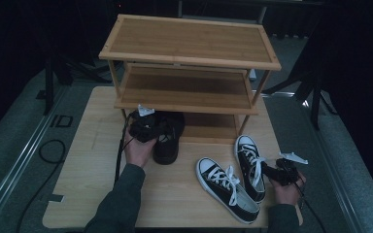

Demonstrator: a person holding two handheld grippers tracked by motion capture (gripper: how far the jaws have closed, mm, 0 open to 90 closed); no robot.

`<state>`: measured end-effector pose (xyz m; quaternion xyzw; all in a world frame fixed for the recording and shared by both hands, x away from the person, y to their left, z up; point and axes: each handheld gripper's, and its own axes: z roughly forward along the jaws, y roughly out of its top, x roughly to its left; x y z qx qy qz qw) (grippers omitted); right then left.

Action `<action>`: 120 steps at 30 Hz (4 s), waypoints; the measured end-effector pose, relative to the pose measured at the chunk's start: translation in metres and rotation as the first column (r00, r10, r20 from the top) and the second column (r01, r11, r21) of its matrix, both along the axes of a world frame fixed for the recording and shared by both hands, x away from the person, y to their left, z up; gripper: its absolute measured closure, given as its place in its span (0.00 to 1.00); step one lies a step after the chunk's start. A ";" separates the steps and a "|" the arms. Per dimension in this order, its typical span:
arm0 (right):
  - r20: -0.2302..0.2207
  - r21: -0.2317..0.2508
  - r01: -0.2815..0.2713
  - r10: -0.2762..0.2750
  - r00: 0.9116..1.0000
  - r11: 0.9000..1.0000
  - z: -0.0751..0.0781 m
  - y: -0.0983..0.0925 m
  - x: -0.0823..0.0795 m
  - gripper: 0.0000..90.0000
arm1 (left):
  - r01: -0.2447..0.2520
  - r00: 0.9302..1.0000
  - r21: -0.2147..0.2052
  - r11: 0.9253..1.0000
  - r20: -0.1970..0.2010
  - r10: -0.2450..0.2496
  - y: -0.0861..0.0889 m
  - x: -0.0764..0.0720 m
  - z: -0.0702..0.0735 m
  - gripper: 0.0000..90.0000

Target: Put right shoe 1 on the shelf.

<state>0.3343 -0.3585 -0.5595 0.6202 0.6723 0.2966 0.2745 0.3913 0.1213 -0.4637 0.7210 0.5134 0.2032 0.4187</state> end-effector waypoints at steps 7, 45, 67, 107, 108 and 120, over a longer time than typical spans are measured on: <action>0.000 -0.001 0.000 0.000 1.000 1.000 0.000 0.000 0.000 0.29 | 0.025 1.000 -0.026 0.999 0.019 -0.024 0.010 -0.011 0.008 0.53; 0.000 0.000 0.003 -0.003 1.000 1.000 0.000 0.000 -0.001 0.29 | 0.102 0.994 0.003 0.995 -0.025 -0.102 0.046 -0.052 -0.009 0.61; 0.000 0.000 0.002 -0.002 1.000 1.000 0.000 0.000 -0.001 0.29 | 0.188 0.981 0.027 0.982 -0.057 -0.186 0.032 -0.076 -0.020 0.68; 0.000 0.000 0.002 -0.002 1.000 1.000 0.000 0.000 -0.001 0.29 | 0.315 0.933 0.116 0.942 -0.221 -0.284 -0.011 -0.076 -0.070 1.00; 0.000 0.000 0.002 -0.002 1.000 1.000 0.000 0.000 -0.001 0.29 | 0.313 0.933 0.116 0.943 -0.222 -0.283 -0.011 -0.076 -0.071 1.00; 0.000 0.000 0.002 -0.002 1.000 1.000 0.000 0.000 -0.001 0.29 | 0.310 0.934 0.171 0.935 -0.240 -0.265 -0.018 -0.072 -0.079 1.00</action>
